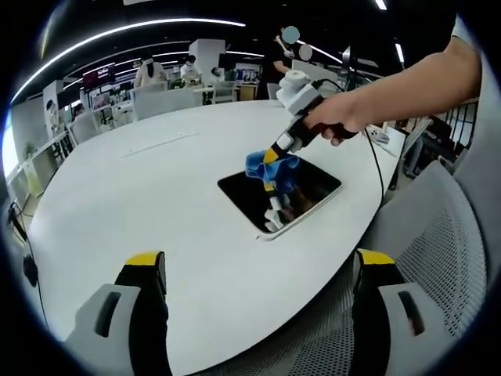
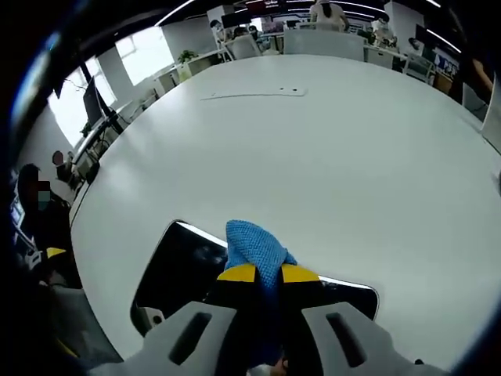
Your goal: Wipe the mirror surface with the cleaning cloth until all visible marks leave the cleaned area.
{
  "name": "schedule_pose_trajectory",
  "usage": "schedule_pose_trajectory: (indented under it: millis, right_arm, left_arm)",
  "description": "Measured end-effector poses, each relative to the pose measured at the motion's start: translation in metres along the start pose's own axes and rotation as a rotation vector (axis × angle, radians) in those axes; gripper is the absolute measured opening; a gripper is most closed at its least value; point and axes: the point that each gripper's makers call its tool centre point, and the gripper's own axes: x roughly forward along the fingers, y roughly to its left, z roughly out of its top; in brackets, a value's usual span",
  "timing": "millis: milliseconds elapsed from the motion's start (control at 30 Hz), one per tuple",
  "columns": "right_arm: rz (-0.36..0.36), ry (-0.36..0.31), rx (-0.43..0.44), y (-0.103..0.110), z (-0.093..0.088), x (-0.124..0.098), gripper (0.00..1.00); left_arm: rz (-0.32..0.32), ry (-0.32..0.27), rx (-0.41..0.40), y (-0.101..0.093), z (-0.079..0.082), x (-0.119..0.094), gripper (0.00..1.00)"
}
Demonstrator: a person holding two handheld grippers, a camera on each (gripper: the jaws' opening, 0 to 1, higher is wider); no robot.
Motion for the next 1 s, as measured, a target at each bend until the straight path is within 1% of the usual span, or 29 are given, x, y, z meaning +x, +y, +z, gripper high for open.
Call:
schedule_pose_trajectory:
  millis: [100,133,200,267,400,533,633,833,1000]
  right_arm:
    - [-0.001,0.002,-0.004,0.000,0.001,0.001,0.04]
    - [0.001,-0.006,-0.016,0.000,0.001,0.002,0.03]
    - [0.003,-0.014,-0.003,0.000,0.000,0.001,0.03]
    - [0.003,-0.022,-0.021,0.000,-0.001,0.000,0.03]
    - [0.005,-0.015,-0.037,-0.001,-0.001,0.000,0.03]
    - [0.005,-0.013,-0.026,-0.006,-0.001,-0.001,0.03]
    - [-0.007,-0.007,-0.031,-0.013,-0.004,-0.005,0.03]
    - [-0.021,-0.008,-0.005,-0.027,-0.008,-0.010,0.03]
    - [-0.030,-0.005,0.005,-0.033,-0.010,-0.012,0.03]
  left_arm:
    - [-0.002,0.008,0.006,-0.001,-0.001,0.000,0.98]
    - [-0.004,0.005,0.007,-0.001,-0.001,0.000,0.97]
    - [-0.005,0.007,0.006,-0.001,-0.001,0.000,0.97]
    - [-0.005,0.013,0.008,-0.001,-0.002,0.001,0.97]
    - [0.000,0.011,0.011,-0.001,-0.002,0.001,0.97]
    - [0.002,0.017,0.016,-0.001,-0.003,0.001,0.96]
    - [0.005,0.016,0.019,0.000,-0.003,0.001,0.96]
    - [0.008,0.022,0.022,0.000,-0.004,0.000,0.96]
    - [0.009,0.025,0.024,0.000,-0.004,0.000,0.96]
